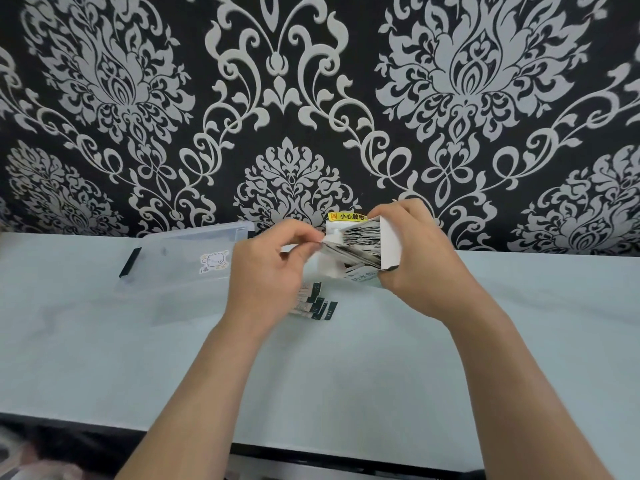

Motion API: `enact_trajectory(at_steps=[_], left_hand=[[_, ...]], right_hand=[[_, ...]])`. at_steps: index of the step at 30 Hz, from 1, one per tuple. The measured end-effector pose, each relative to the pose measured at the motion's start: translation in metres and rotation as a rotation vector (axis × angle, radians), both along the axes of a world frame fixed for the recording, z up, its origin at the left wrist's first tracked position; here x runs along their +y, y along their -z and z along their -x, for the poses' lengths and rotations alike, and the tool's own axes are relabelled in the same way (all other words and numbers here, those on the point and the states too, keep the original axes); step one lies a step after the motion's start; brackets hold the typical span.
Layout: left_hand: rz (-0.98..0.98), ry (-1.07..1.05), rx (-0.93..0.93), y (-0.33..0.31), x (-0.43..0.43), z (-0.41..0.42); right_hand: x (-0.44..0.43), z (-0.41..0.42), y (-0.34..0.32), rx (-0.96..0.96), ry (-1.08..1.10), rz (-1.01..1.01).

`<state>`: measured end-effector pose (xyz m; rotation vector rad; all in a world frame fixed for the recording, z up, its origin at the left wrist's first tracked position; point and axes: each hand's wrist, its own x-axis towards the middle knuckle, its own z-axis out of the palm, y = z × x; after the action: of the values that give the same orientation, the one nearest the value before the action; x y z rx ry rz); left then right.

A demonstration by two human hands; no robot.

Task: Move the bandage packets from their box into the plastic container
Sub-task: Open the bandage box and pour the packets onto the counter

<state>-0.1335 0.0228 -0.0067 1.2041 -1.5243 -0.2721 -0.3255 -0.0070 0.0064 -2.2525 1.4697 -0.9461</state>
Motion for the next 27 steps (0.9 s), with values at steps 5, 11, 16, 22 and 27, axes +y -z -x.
enact_trajectory(at_steps=[5, 11, 16, 22, 27], left_hand=[[0.041, -0.065, 0.024, -0.001, 0.003, -0.009], [0.024, -0.058, -0.171, 0.012, 0.005, -0.015], [-0.057, 0.056, -0.39, 0.019, 0.01, -0.018], [-0.084, -0.049, -0.383, 0.017, 0.015, -0.029], [0.003, -0.019, -0.227, 0.009, 0.014, -0.009]], right_hand=[[-0.004, 0.006, 0.007, 0.046, 0.114, 0.0], [-0.004, 0.007, 0.008, 0.078, 0.235, 0.036], [-0.001, -0.001, 0.005, 0.012, 0.201, 0.049], [0.004, -0.002, -0.004, -0.092, 0.024, -0.035], [0.009, -0.011, -0.005, -0.099, -0.108, -0.07]])
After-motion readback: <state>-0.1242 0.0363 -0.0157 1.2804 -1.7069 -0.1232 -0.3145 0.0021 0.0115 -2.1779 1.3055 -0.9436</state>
